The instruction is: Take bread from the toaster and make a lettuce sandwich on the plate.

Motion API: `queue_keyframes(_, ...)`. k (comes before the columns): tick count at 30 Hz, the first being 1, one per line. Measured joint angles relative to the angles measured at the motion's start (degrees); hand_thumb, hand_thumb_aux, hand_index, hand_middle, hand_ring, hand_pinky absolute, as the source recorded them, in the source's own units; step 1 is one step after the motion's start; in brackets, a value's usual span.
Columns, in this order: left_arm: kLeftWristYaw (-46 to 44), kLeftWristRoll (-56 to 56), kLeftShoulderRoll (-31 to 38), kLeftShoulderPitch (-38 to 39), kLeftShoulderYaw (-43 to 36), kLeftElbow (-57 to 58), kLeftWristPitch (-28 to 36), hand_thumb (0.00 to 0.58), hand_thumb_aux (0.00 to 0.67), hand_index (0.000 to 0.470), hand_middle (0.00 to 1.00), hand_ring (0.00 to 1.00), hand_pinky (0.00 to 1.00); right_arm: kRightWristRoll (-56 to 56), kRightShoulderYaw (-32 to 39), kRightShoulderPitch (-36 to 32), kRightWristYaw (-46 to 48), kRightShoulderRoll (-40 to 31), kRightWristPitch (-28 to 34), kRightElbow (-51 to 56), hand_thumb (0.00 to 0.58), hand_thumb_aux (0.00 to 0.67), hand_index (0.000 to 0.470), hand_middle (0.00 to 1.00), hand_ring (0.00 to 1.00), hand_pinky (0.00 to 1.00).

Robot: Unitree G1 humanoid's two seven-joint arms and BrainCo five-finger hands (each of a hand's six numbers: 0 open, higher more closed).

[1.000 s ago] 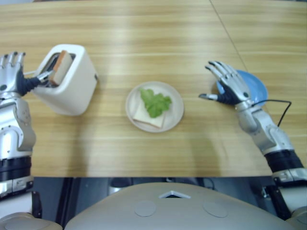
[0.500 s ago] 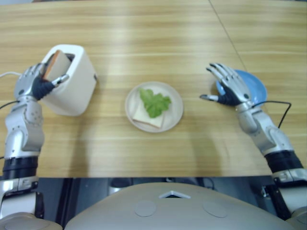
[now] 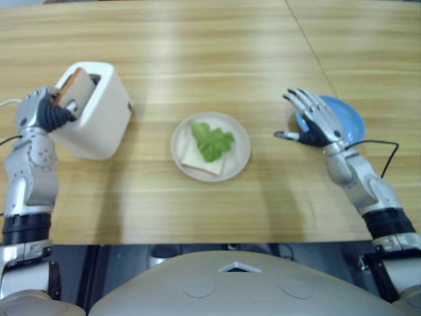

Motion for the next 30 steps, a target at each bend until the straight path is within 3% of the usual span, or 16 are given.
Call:
queue_keyframes(9,14.57,-1.57,-4.31,-1.04,6.22,-15.73,-11.12,0.580,0.670,0.460,1.00,1.00,1.00,-0.08,0.04,-0.09,-0.95,0.45,0.08,1.78,0.000,0.000,0.000,0.00,0.00,0.00)
queue_keyframes(13,15.93,-5.71,-6.60,-2.25,7.97,-23.66,-16.21,0.580,0.670,0.460,1.00,1.00,1.00,-0.12,0.12,-0.18,-1.22,0.86,0.05,2.38,0.000,0.000,0.000,0.00,0.00,0.00)
queue_keyframes(18,8.56,-18.11,-11.33,-6.56,2.48,-26.50,-17.84,0.580,0.670,0.460,1.00,1.00,1.00,0.01,0.15,-0.67,-1.44,1.70,-0.07,3.14,0.000,0.000,0.000,0.00,0.00,0.00)
queue_keyframes(22,-3.59,-33.22,-18.46,-9.42,-8.00,-21.88,-14.98,0.580,0.670,0.460,1.00,1.00,1.00,2.44,-0.51,-1.26,-2.22,2.62,-0.61,4.91,0.000,0.000,0.000,0.00,0.00,0.00)
queue_keyframes(30,-20.42,-41.18,-25.06,-10.32,-19.98,1.89,-9.18,0.580,0.670,0.460,1.00,1.00,1.00,6.34,-4.69,-1.77,-4.03,2.45,-1.70,8.89,0.000,0.000,0.000,0.00,0.00,0.00)
